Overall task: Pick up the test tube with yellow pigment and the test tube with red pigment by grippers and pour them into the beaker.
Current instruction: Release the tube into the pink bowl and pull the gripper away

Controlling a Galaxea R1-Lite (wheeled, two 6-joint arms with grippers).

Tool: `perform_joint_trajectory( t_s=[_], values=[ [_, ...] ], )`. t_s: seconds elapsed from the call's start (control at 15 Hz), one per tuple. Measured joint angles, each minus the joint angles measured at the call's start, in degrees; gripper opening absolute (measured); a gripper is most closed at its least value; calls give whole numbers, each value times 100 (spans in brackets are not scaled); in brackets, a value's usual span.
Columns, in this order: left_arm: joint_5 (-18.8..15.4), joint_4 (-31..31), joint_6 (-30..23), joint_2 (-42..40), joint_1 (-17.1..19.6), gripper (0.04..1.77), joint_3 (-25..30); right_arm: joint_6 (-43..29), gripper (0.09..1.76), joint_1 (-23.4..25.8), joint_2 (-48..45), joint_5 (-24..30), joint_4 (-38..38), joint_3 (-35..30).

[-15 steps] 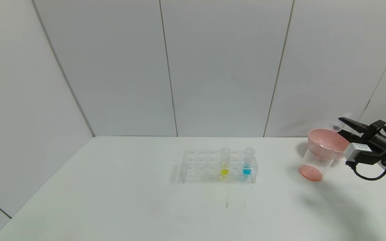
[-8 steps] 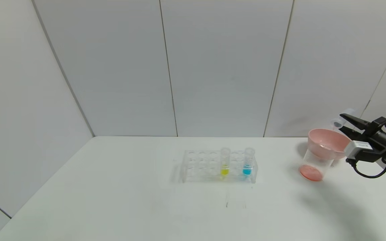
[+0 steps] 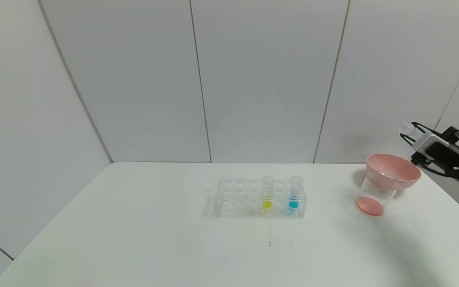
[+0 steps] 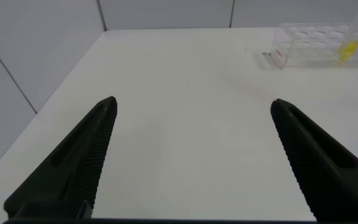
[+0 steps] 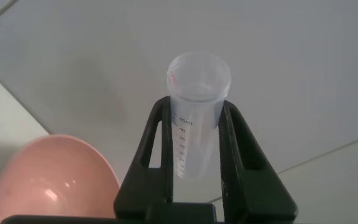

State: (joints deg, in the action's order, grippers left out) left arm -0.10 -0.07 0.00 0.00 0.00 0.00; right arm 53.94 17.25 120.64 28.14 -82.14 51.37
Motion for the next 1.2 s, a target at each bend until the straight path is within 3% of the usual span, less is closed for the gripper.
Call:
perform_joint_trajectory(
  t_s=[0.27, 0.47, 1.0, 1.2],
  values=[
    [0, 0, 0, 0, 0, 176, 0, -2472, 49, -113, -33, -622, 340, 380],
    [0, 0, 0, 0, 0, 176, 0, -3668, 49, -129, 56, -939, 389, 262],
    [0, 0, 0, 0, 0, 176, 0, -4681, 49, -118, 354, -989, 402, -422],
    [0, 0, 0, 0, 0, 176, 0, -4662, 86, -135, 404, -997, 411, -466]
  ],
)
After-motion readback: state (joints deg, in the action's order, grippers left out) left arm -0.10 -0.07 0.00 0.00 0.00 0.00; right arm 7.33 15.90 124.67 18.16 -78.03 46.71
